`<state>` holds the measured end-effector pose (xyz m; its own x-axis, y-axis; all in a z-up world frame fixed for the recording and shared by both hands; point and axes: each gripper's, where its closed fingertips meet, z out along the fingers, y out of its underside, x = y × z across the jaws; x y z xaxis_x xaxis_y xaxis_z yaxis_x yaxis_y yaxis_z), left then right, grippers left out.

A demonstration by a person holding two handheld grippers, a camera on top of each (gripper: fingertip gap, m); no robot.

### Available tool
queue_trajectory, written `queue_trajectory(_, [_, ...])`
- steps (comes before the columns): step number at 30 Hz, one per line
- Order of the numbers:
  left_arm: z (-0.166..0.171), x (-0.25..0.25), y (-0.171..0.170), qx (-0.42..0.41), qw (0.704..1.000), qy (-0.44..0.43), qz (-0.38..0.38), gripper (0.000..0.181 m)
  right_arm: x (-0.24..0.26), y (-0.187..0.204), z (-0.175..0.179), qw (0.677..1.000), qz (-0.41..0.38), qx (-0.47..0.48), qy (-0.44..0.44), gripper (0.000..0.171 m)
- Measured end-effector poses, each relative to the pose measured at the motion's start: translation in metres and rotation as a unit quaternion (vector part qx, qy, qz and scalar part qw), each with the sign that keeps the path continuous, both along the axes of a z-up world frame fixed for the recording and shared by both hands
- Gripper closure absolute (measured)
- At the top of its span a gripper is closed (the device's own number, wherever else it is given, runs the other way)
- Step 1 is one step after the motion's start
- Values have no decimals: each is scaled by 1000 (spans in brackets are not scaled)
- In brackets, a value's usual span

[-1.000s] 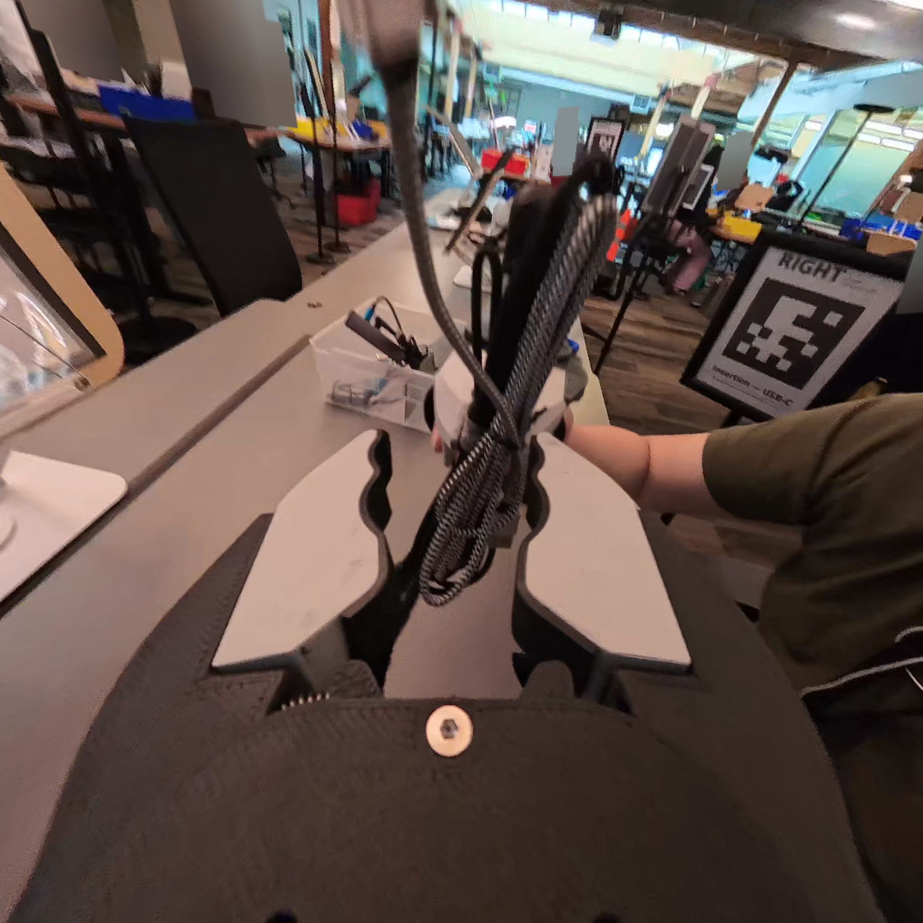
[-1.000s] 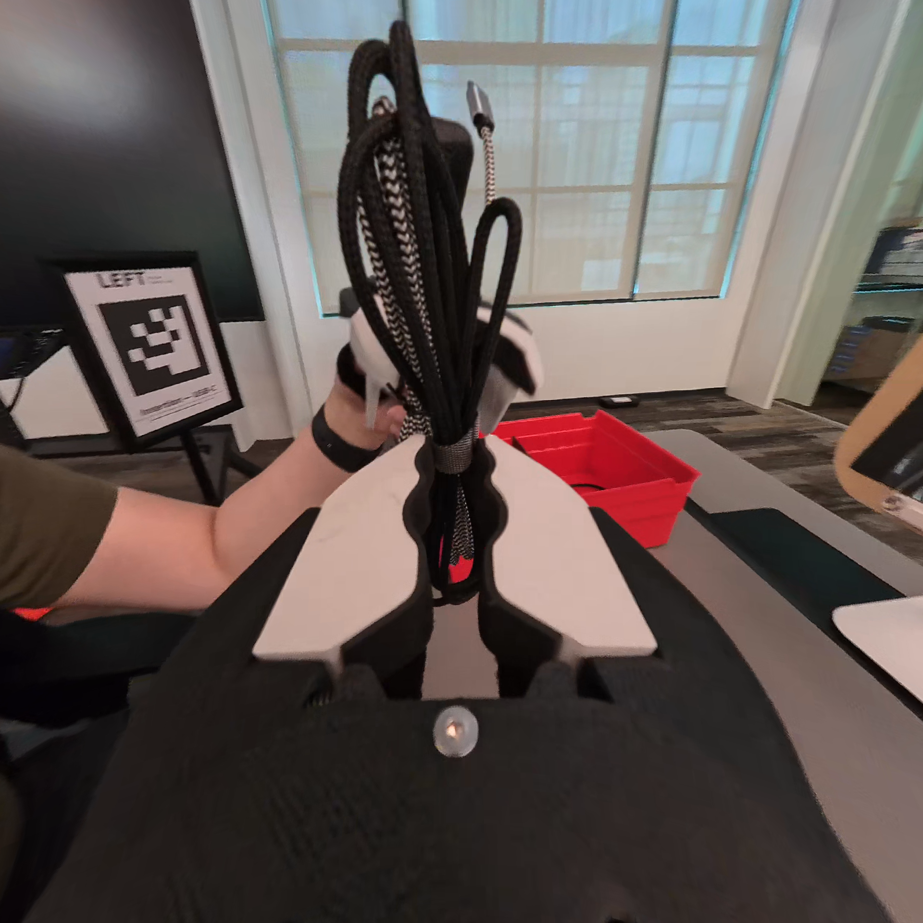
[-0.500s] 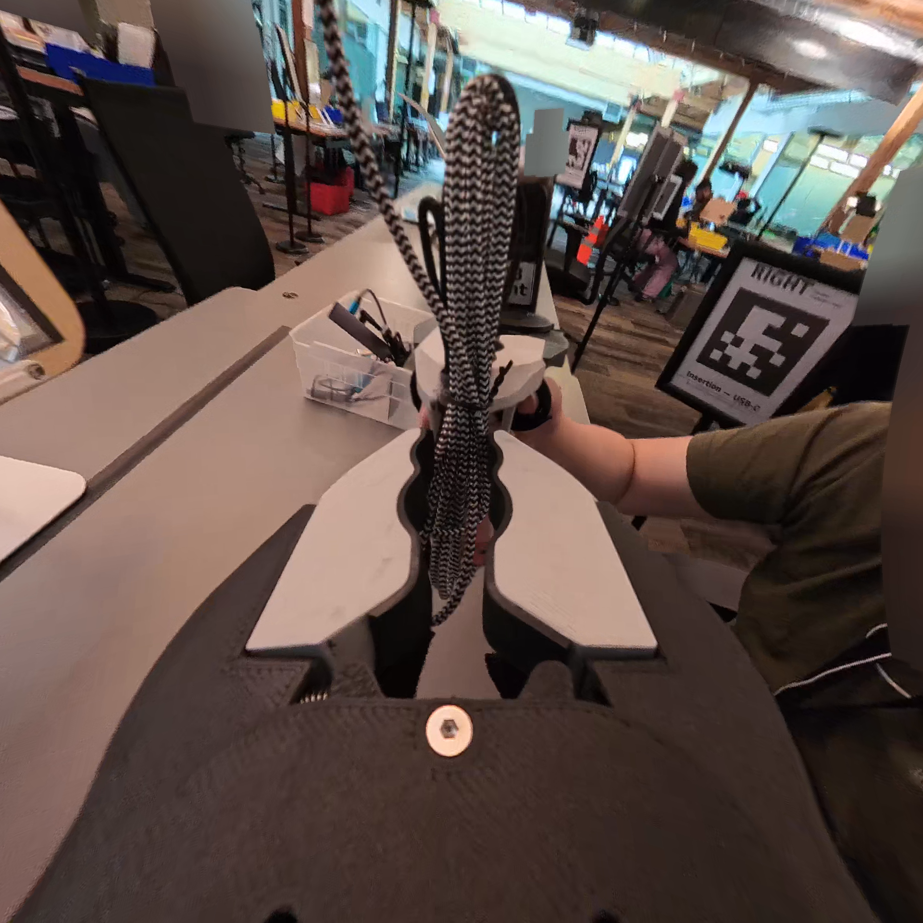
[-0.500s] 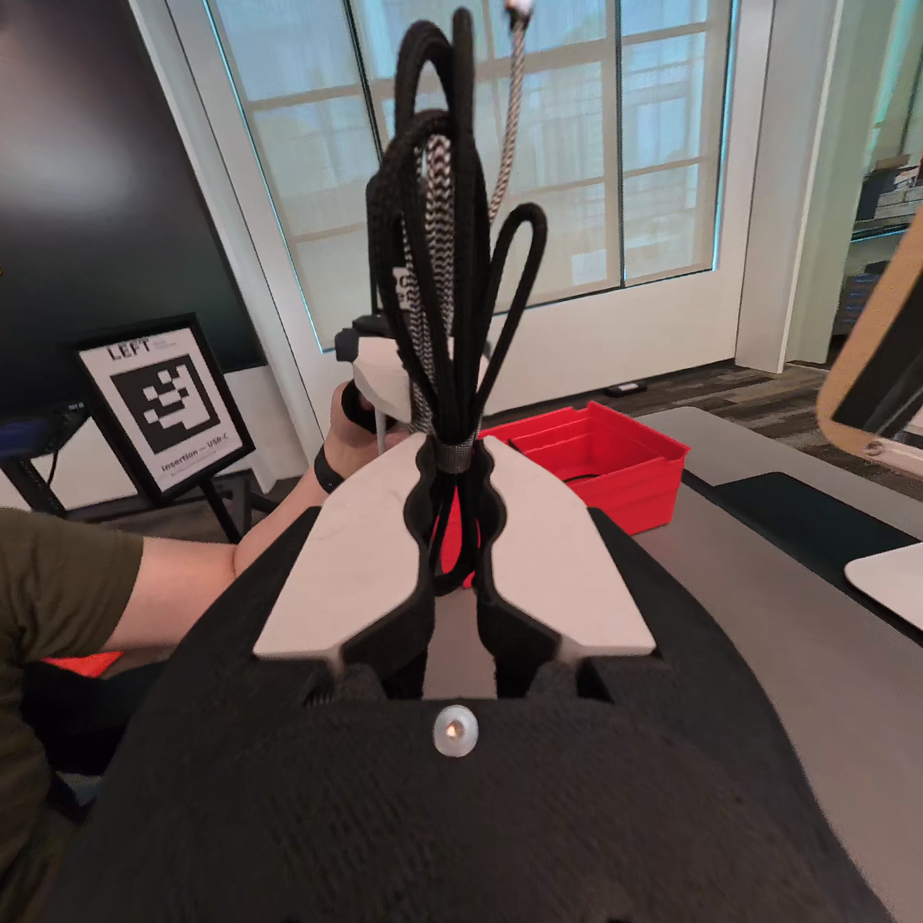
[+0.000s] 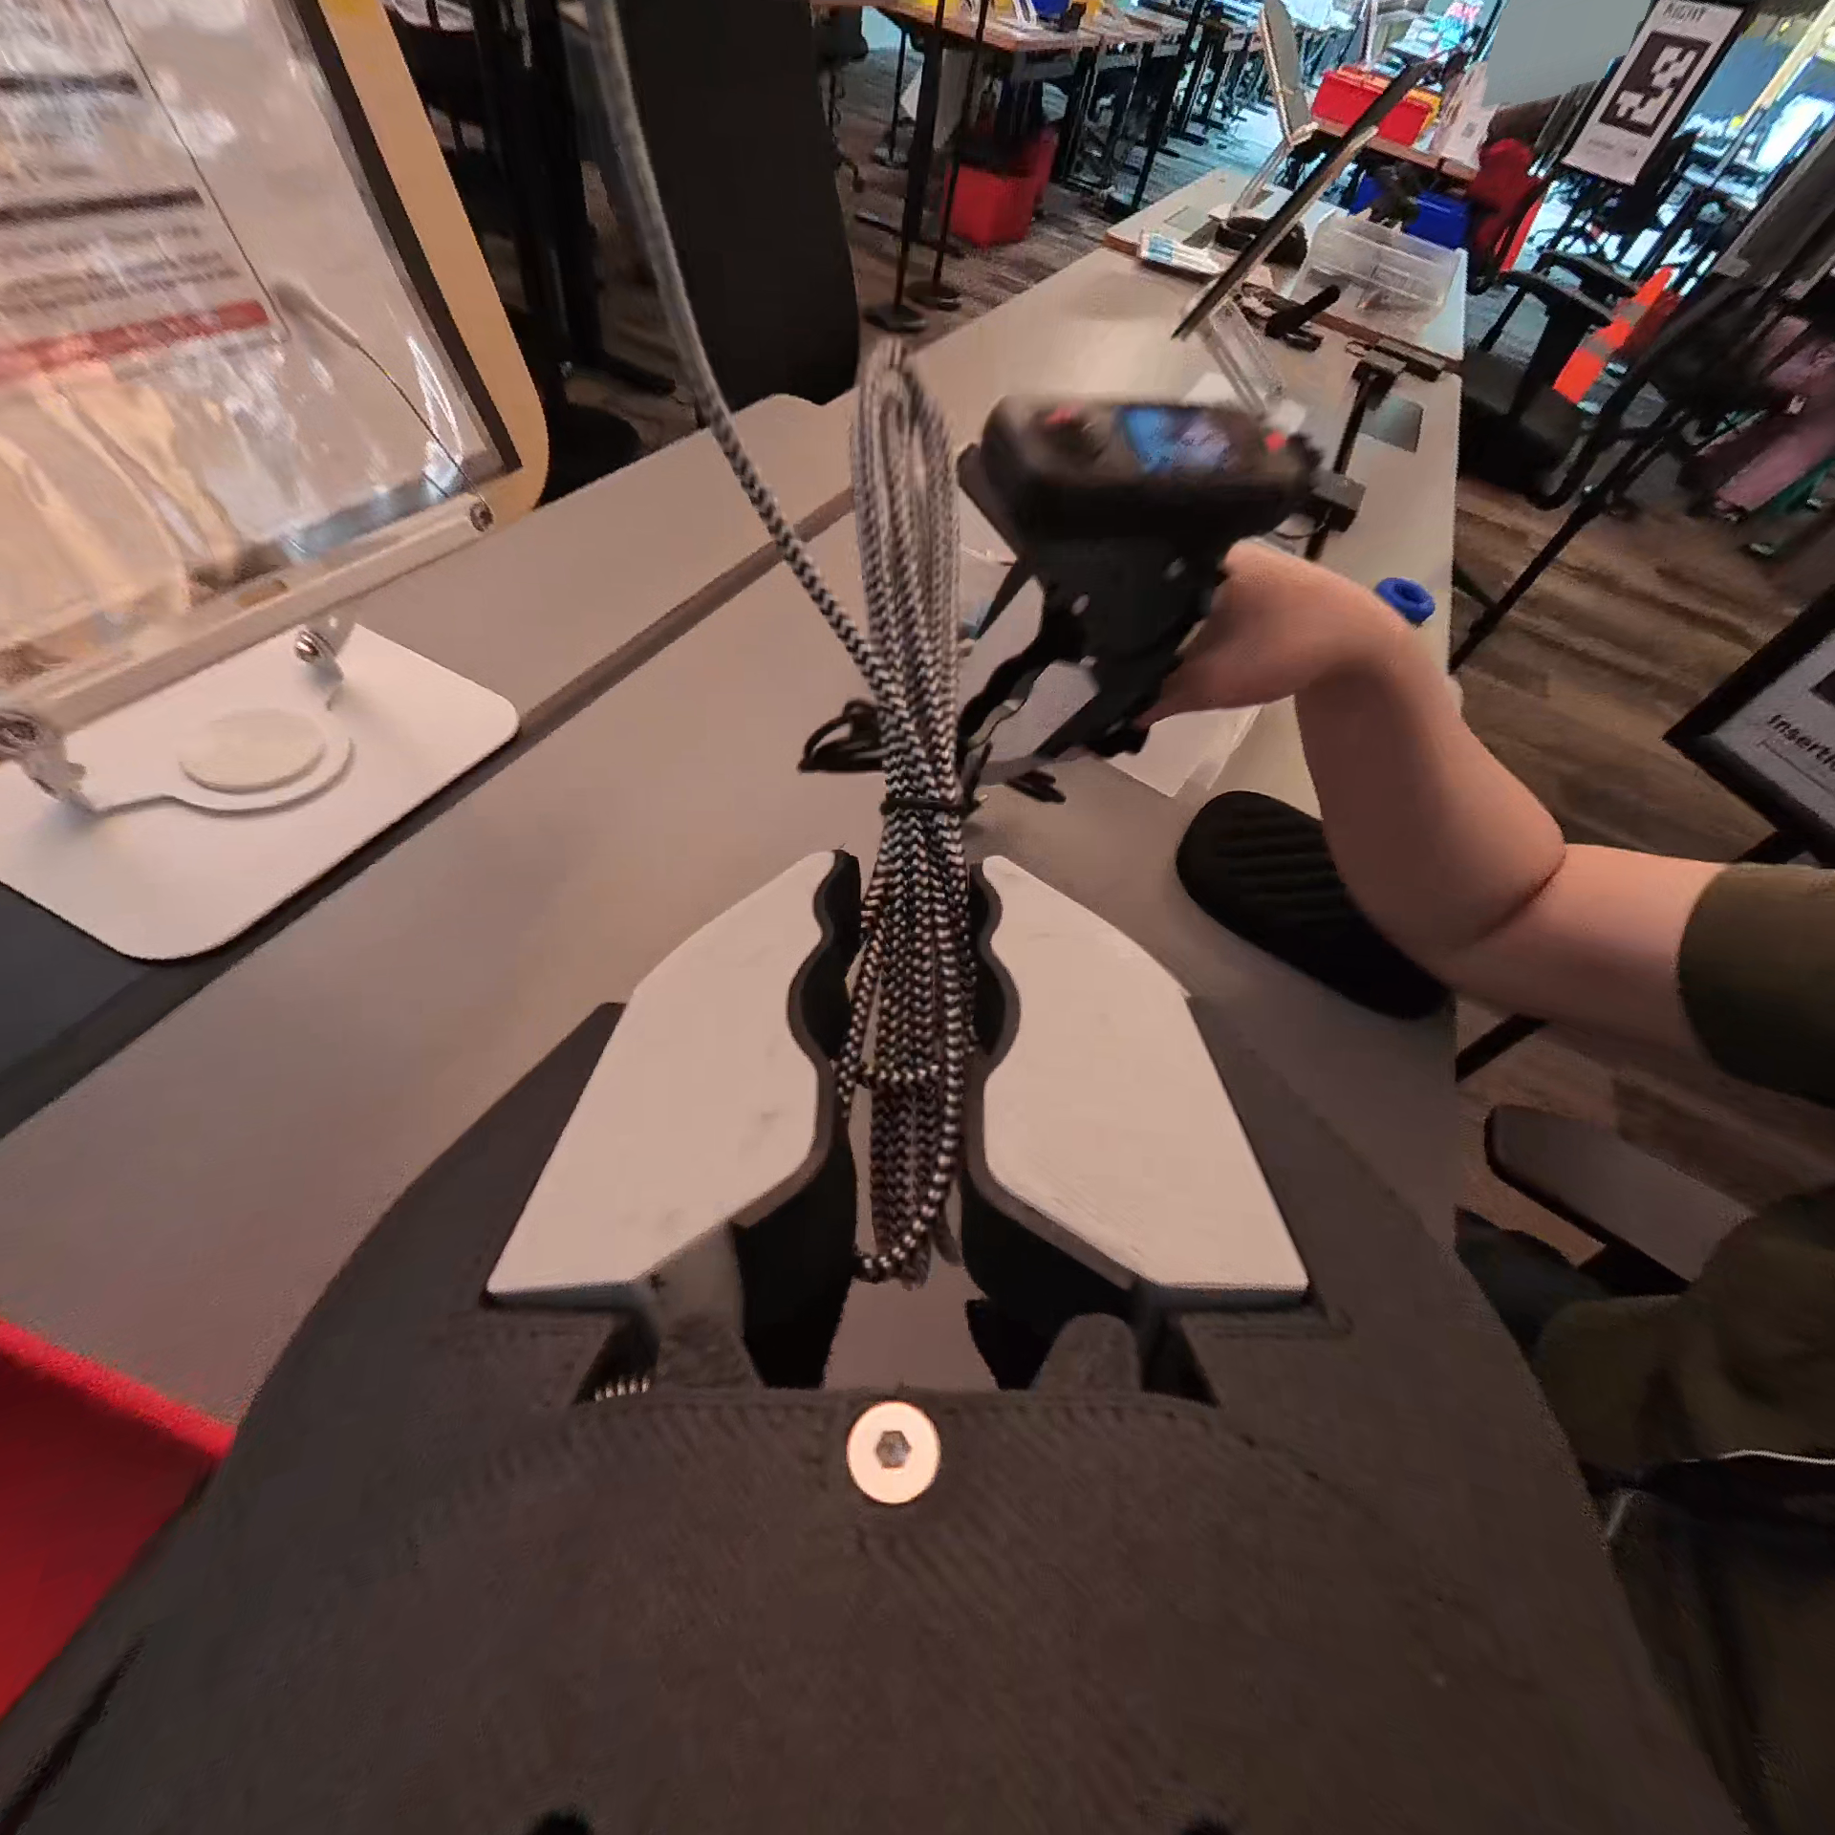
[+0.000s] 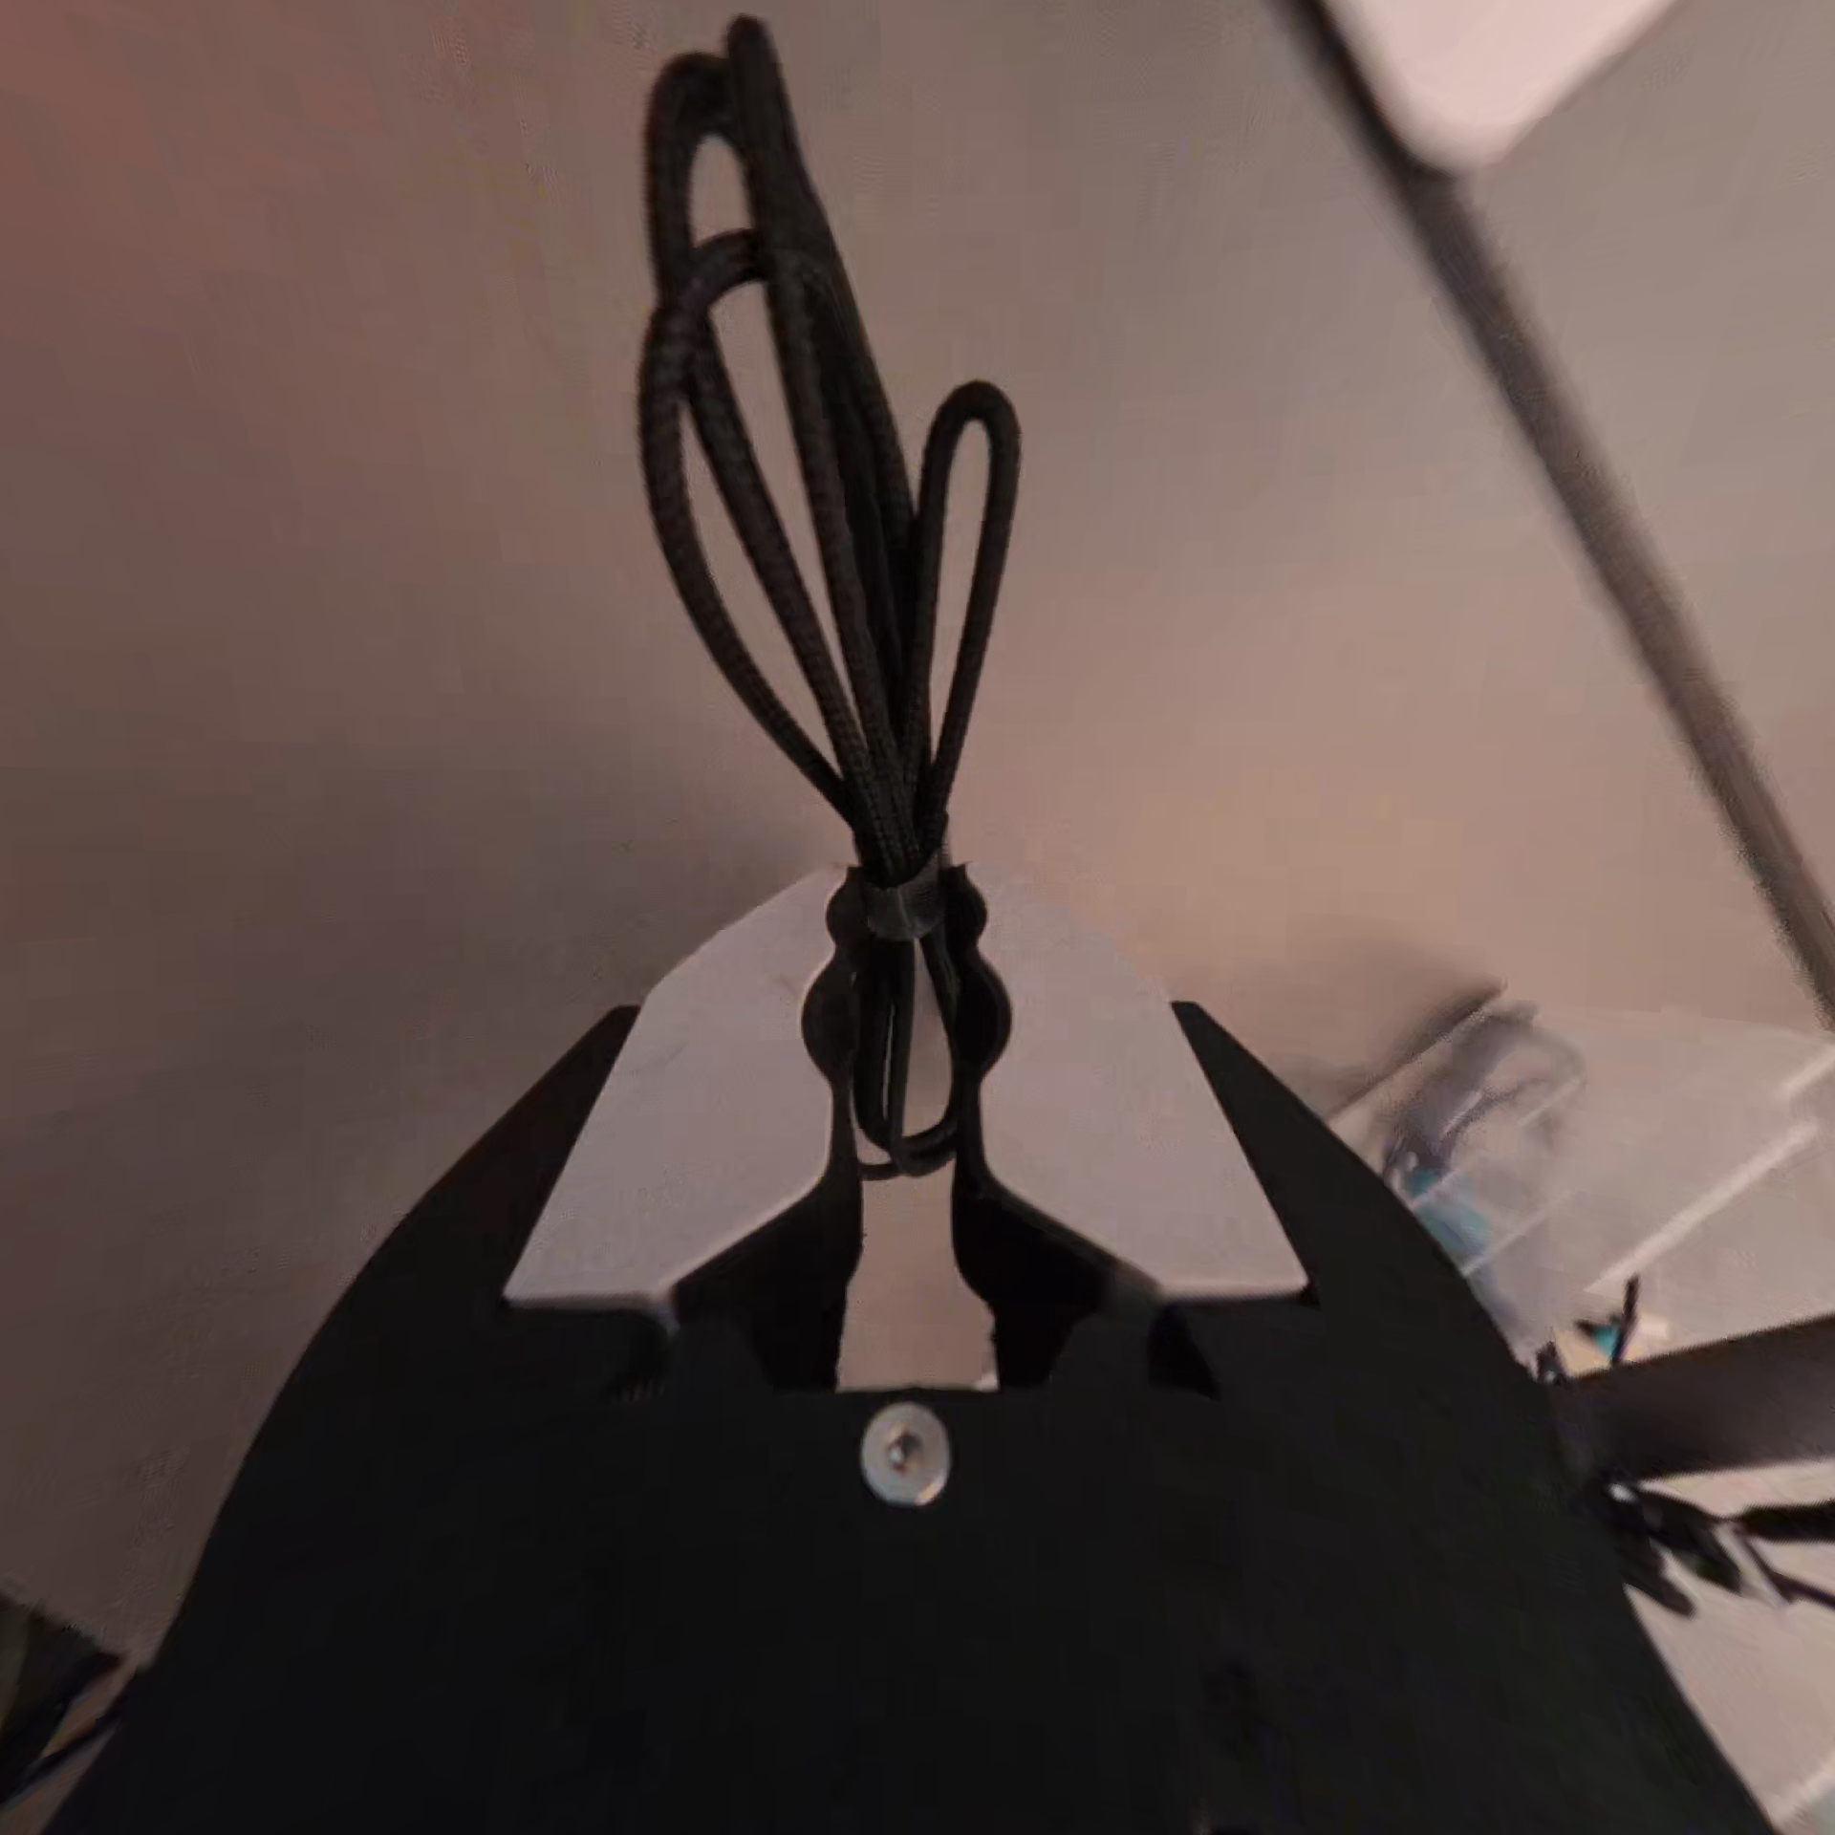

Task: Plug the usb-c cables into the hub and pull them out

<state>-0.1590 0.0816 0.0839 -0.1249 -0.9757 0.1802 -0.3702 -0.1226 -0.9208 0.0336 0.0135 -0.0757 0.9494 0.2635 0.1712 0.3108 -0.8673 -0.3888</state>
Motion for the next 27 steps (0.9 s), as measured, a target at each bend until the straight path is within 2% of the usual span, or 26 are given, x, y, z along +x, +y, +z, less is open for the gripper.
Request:
queue_trajectory(2, [-8,7,-4,-21,1000,17,0,164,5,-6,-31,997,-21,-71,-4,155])
queue_trajectory(4, [-21,16,-6,-25,999,39,0,169,6,-4,-51,994,-33,-100,11,154])
queue_trajectory(9, [-52,38,-18,-51,995,86,-26,170,-2,-1,-72,988,-30,-121,96,150])
queue_trajectory(12, [-57,45,-15,-60,995,83,-21,173,-9,8,-54,985,-29,-85,149,148])
queue_trajectory(14, [-55,47,-10,-61,995,72,-10,173,-9,25,-24,986,-38,-4,160,132])
queue_trajectory(16, [-50,46,-6,-64,996,59,1,173,-30,40,18,971,-12,94,220,131])
queue_trajectory(18, [-42,45,0,-68,997,35,14,173,-68,39,56,938,36,143,315,127])
queue_trajectory(20, [-28,44,1,-81,997,-5,17,173,-109,32,88,887,88,159,424,113])
queue_trajectory(23, [-7,44,-12,-114,992,-61,-16,173,-147,41,124,805,113,228,535,101])
queue_trajectory(25, [1,46,-22,-126,988,-84,-33,173,-155,49,143,739,98,279,605,103])
queue_trajectory(27, [3,49,-30,-131,986,-94,-45,173,-152,49,161,657,90,307,683,116])
